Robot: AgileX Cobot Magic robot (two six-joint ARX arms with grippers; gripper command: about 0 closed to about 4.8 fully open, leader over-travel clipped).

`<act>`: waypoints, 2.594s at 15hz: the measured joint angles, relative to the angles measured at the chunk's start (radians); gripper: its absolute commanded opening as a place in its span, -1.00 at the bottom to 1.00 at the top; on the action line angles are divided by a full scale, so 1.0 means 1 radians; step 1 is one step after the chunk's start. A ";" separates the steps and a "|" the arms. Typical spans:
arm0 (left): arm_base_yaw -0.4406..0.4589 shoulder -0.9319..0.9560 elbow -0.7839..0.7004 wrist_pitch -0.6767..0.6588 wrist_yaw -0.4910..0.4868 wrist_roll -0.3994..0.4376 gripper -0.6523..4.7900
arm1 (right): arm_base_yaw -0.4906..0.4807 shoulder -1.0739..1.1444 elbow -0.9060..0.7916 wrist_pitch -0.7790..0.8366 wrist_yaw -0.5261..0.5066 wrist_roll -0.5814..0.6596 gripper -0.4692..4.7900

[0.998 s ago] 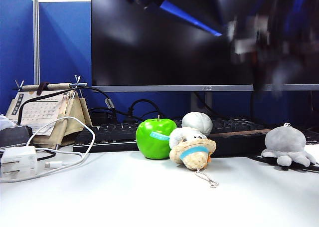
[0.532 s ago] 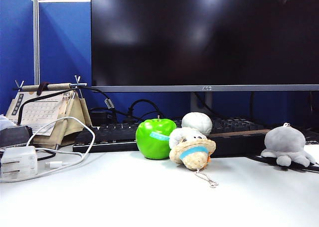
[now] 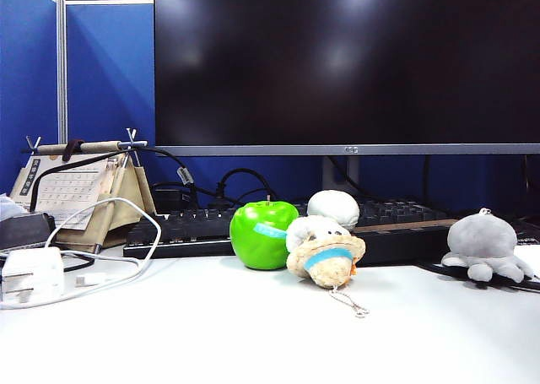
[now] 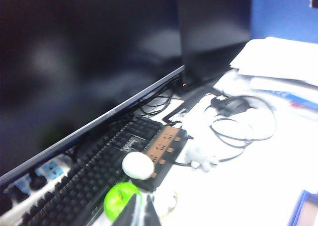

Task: Place the tilting octopus upright.

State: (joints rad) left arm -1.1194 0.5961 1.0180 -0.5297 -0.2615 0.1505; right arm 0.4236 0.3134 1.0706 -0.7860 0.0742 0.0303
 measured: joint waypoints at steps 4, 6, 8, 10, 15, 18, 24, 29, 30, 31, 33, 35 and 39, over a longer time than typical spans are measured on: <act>0.000 -0.192 0.000 -0.074 0.008 -0.013 -0.68 | 0.000 -0.193 0.000 0.036 0.000 0.027 -0.84; 0.000 -0.252 0.000 -0.074 0.008 -0.013 -0.68 | 0.000 -0.275 0.003 0.039 0.000 0.033 -0.84; 0.000 -0.295 0.001 -0.073 0.008 -0.013 -0.68 | 0.000 -0.307 0.013 0.029 0.000 0.034 -0.84; 0.000 -0.298 0.000 -0.075 0.009 -0.013 -0.68 | 0.000 -0.307 0.027 0.026 -0.003 0.034 -0.84; 0.000 -0.299 0.000 -0.074 0.011 -0.013 -0.68 | 0.000 -0.307 0.026 -0.007 -0.003 0.034 -0.84; 0.015 -0.299 0.000 -0.073 0.010 -0.007 -0.68 | 0.000 -0.307 0.026 -0.016 -0.003 0.034 -0.84; 0.655 -0.304 -0.027 -0.118 0.076 -0.010 -0.68 | 0.000 -0.307 0.026 -0.017 -0.003 0.034 -0.84; 1.059 -0.303 -0.153 -0.113 0.235 -0.010 -0.68 | 0.000 -0.307 0.026 -0.017 0.000 0.034 -0.84; 1.059 -0.304 -0.201 -0.070 0.235 -0.010 -0.68 | 0.000 -0.307 0.026 -0.017 0.000 0.034 -0.84; 1.059 -0.303 -0.247 -0.026 0.235 -0.010 -0.68 | 0.000 -0.307 0.026 -0.017 0.000 0.034 -0.84; 1.059 -0.302 -0.356 0.089 0.236 -0.010 -0.68 | 0.000 -0.307 0.026 -0.017 0.000 0.034 -0.84; 1.059 -0.301 -0.440 0.171 0.237 -0.026 -0.68 | 0.000 -0.307 0.026 -0.017 0.000 0.034 -0.84; 1.053 -0.306 -0.550 0.258 0.278 -0.055 -0.68 | 0.000 -0.307 0.026 -0.017 0.000 0.034 -0.84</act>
State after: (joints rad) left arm -0.0662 0.2901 0.4683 -0.2714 0.0162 0.0959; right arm 0.4232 0.0063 1.0962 -0.8028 0.0746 0.0639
